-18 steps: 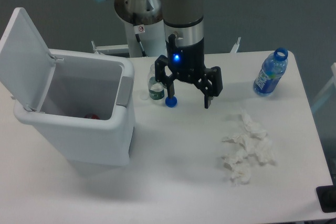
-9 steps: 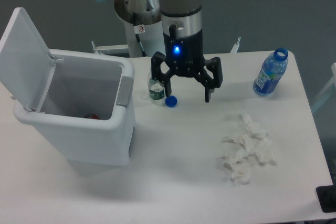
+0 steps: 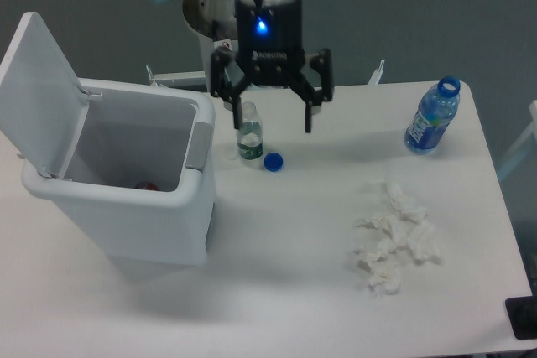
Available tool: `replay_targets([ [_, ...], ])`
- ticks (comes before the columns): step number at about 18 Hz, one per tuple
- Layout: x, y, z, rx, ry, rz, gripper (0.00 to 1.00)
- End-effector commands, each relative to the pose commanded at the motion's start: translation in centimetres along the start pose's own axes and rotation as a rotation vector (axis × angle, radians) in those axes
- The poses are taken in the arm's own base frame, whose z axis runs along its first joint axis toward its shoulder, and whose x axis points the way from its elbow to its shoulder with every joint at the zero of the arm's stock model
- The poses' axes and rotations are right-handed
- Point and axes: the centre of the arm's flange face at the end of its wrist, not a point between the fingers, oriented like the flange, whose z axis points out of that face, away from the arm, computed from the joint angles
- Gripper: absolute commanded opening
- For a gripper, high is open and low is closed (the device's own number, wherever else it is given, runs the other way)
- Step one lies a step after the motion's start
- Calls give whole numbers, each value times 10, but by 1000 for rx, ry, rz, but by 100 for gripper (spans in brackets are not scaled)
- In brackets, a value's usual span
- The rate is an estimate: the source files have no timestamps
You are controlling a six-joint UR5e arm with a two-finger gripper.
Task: Close the trash can
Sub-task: 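Raise the gripper and move it over the trash can toward the lid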
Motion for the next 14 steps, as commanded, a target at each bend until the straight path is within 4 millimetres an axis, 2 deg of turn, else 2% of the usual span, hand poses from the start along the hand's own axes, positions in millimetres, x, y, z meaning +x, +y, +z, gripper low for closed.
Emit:
replay_targets([
  [4,36,-11,-15,42,60,-116,100],
  [8,81,-17,-35,73,141,-210,100],
  [14,112,-19,-53,96,221,-253,100],
])
